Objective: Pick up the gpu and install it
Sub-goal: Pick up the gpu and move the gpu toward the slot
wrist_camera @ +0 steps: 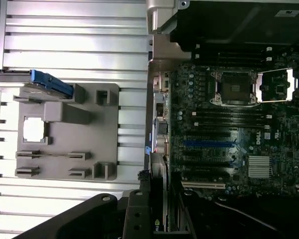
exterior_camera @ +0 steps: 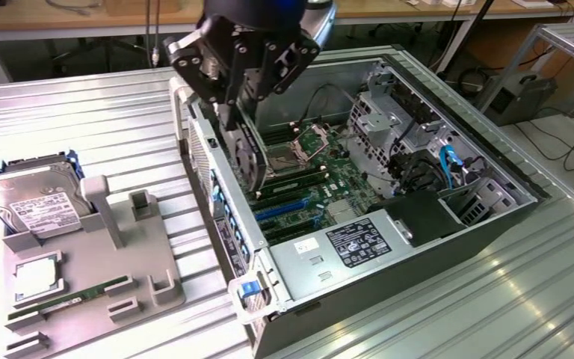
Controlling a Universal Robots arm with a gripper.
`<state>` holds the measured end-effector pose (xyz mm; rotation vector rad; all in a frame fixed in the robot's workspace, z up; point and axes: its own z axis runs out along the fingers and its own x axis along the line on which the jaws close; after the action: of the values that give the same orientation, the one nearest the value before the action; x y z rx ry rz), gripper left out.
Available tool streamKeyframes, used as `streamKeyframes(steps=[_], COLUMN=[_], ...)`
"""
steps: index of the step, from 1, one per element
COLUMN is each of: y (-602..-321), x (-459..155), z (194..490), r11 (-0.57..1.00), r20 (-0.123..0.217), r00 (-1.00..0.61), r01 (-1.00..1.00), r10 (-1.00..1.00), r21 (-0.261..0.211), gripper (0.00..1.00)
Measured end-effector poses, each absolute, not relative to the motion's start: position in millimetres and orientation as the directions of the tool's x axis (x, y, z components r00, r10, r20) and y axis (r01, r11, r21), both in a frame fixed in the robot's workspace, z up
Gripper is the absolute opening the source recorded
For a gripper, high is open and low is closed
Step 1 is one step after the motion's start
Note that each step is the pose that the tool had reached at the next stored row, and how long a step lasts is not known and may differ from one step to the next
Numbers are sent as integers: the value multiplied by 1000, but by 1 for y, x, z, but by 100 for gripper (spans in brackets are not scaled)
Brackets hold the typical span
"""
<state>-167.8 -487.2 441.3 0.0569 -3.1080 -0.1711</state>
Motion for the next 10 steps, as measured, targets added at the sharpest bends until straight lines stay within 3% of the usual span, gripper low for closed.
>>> streamKeyframes(steps=[10], y=[-486], x=[-119], z=[433], r11=[994], r20=[28], r00=[-999], r01=[-35], r10=[-38], r21=[108], gripper=[26])
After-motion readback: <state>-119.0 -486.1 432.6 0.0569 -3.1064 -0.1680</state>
